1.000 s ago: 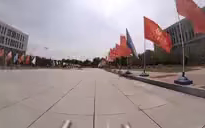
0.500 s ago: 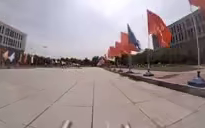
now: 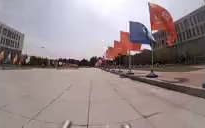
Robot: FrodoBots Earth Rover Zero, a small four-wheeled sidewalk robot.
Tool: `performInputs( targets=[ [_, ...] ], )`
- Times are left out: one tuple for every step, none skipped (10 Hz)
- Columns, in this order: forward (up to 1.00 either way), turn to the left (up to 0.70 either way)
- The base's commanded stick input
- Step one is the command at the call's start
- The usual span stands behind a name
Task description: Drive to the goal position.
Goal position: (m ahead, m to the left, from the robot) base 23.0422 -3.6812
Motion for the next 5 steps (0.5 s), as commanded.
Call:
performInputs(
  targets=[
    [1.0, 0.0],
    [1.0, 0.0],
    [1.0, 0.0],
    [1.0, 0.0],
    [1.0, 0.0]
  ],
)
